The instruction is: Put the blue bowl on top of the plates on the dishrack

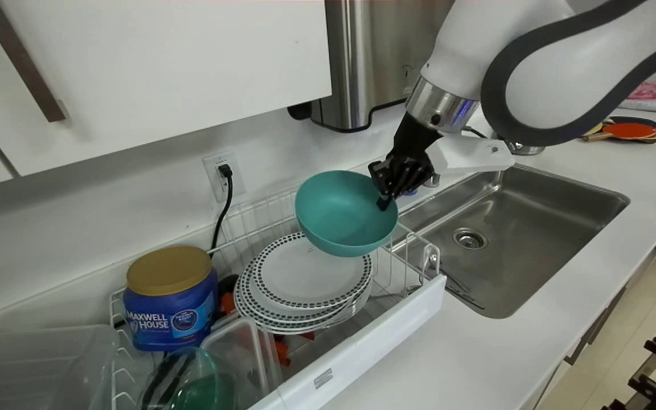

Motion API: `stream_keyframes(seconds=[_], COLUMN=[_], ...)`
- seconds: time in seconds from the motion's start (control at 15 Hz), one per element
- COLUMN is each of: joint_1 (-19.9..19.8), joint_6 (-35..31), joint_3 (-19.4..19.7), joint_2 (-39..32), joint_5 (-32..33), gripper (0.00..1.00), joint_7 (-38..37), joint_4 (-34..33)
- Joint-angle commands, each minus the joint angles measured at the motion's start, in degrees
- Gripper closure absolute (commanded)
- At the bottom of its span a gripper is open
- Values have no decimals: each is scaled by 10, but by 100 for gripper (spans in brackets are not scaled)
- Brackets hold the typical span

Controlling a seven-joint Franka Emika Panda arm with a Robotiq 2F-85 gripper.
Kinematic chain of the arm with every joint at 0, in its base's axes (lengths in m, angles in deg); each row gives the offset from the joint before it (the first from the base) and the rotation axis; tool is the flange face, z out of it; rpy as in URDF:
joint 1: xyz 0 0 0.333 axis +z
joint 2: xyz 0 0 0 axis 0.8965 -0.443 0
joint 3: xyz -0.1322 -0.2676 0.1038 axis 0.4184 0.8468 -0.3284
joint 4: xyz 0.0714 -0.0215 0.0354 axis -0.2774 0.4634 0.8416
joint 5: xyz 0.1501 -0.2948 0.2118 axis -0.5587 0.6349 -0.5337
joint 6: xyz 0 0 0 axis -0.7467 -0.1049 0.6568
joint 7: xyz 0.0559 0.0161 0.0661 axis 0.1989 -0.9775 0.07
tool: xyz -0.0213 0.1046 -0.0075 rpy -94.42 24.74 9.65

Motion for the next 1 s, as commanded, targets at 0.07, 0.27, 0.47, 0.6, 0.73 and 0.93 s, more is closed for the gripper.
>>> stream_keyframes(seconds=[0.07, 0.27, 0.47, 0.6, 0.73, 0.93], joint_1=[36, 50, 80, 94, 106, 115], joint_6=[18, 27, 42, 46, 42, 34], joint_3=[25, 19, 42, 56, 69, 82], joint_2=[-61, -105, -143, -168, -189, -216], joint_5=[87, 72, 97, 102, 102, 94], gripper=[99, 99, 99, 99, 99, 99], joint_7=[-105, -90, -109, -111, -110, -105], joint_4=[-65, -104, -141, -165, -184, -209])
